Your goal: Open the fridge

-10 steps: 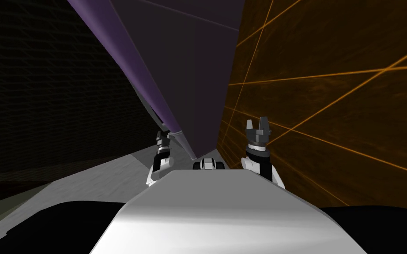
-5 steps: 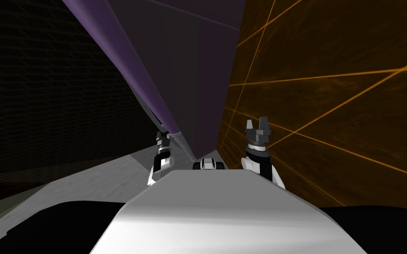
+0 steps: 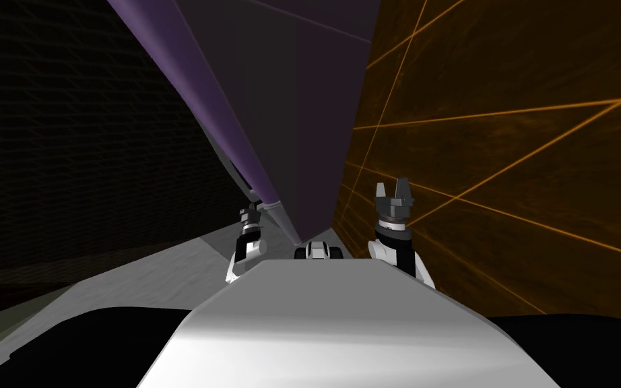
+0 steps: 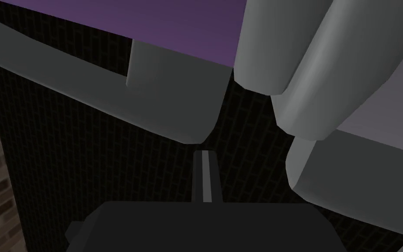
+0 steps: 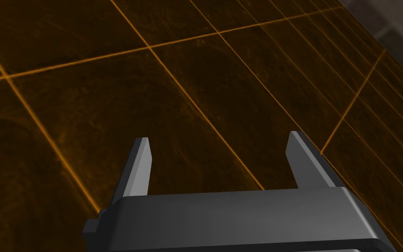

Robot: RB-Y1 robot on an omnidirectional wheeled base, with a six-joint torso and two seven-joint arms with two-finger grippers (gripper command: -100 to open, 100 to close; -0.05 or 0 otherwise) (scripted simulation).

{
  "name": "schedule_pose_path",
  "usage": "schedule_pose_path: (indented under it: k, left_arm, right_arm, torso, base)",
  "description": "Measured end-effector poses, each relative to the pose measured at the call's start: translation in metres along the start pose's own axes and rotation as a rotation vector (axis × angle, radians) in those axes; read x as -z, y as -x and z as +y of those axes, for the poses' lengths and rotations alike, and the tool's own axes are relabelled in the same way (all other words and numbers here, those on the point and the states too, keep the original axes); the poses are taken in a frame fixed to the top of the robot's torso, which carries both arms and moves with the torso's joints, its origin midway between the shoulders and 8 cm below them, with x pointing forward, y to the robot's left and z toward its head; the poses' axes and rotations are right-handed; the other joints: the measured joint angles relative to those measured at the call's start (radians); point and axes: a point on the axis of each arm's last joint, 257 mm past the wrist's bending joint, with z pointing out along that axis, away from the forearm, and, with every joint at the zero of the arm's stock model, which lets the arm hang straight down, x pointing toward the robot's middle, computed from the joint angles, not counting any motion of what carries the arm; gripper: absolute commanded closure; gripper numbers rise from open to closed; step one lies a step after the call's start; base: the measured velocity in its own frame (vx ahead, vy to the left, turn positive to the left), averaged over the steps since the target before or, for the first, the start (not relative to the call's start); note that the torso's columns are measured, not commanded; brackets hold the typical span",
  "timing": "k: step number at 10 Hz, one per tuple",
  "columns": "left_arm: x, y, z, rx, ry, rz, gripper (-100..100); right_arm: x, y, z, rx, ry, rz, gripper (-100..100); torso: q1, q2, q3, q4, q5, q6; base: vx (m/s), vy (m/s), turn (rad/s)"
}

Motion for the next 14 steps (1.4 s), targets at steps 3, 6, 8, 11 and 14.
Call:
schedule_pose_path:
  k: [3,6,8,11,14]
  left_arm:
    - [-0.005,-0.011,0.001,0.013,0.003,0.038,100]
    - [-0.008,-0.021,0.001,0.025,0.006,0.069,100]
    - [-0.011,-0.027,0.002,0.032,0.010,0.092,100]
    - [-0.013,-0.039,0.003,0.043,0.016,0.129,100]
    - [-0.017,-0.047,0.005,0.054,0.022,0.160,100]
  right_arm:
    - [0.000,0.000,0.000,0.000,0.000,0.000,0]
    - [0.000,0.000,0.000,0.000,0.000,0.000,0]
    - [0.000,0.000,0.000,0.000,0.000,0.000,0]
    - [0.000,0.000,0.000,0.000,0.000,0.000,0]
    - [0.000,0.000,0.000,0.000,0.000,0.000,0]
  torso:
    - [-0.009,-0.002,-0.001,0.000,-0.003,0.001]
    - [-0.011,-0.001,-0.001,0.000,-0.004,0.000]
    - [-0.011,-0.002,-0.001,0.000,-0.003,0.000]
    - [-0.010,0.000,0.000,0.000,-0.003,0.000]
    - [-0.010,-0.003,-0.002,-0.001,-0.003,0.000]
  base:
    - [-0.063,0.256,-0.075]
    - [-0.070,0.244,-0.080]
    - [-0.058,0.242,-0.078]
    - [-0.088,0.234,-0.068]
    - [-0.065,0.251,-0.082]
